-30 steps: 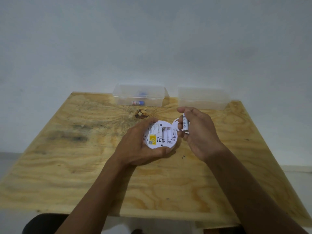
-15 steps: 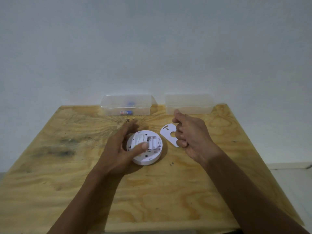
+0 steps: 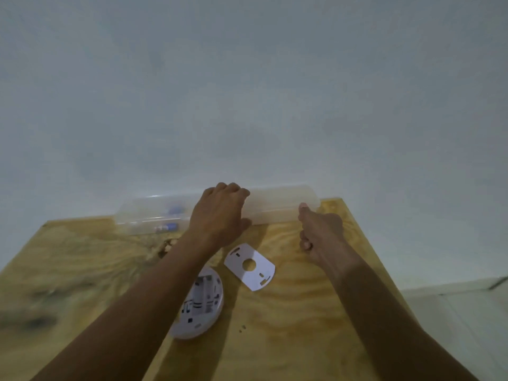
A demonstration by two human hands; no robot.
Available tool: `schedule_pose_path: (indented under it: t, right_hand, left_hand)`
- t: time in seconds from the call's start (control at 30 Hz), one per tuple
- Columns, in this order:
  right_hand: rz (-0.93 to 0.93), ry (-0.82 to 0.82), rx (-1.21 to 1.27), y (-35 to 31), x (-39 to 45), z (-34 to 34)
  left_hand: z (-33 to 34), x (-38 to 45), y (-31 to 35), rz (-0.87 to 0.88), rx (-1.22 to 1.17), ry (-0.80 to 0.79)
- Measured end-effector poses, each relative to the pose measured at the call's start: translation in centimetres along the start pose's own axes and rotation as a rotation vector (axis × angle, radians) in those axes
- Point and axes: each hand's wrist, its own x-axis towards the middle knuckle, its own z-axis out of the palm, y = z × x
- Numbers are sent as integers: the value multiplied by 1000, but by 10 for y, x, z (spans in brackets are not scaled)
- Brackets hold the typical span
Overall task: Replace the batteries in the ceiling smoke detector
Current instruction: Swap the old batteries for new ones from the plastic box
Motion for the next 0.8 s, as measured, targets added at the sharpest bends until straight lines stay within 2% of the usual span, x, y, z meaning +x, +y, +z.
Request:
schedule_pose_path:
  t: [0.37,0.67,0.8]
  right_hand:
    - [75,-6,125,-7,12,1]
    - [117,-76,104,-17,11,-6]
    - [72,-72,19,-22,12,-8]
  left_hand:
    - [25,14,-10,18,60,31]
    - [25,15,-9,18,73,46]
    - [24,16,-8,14,88,40]
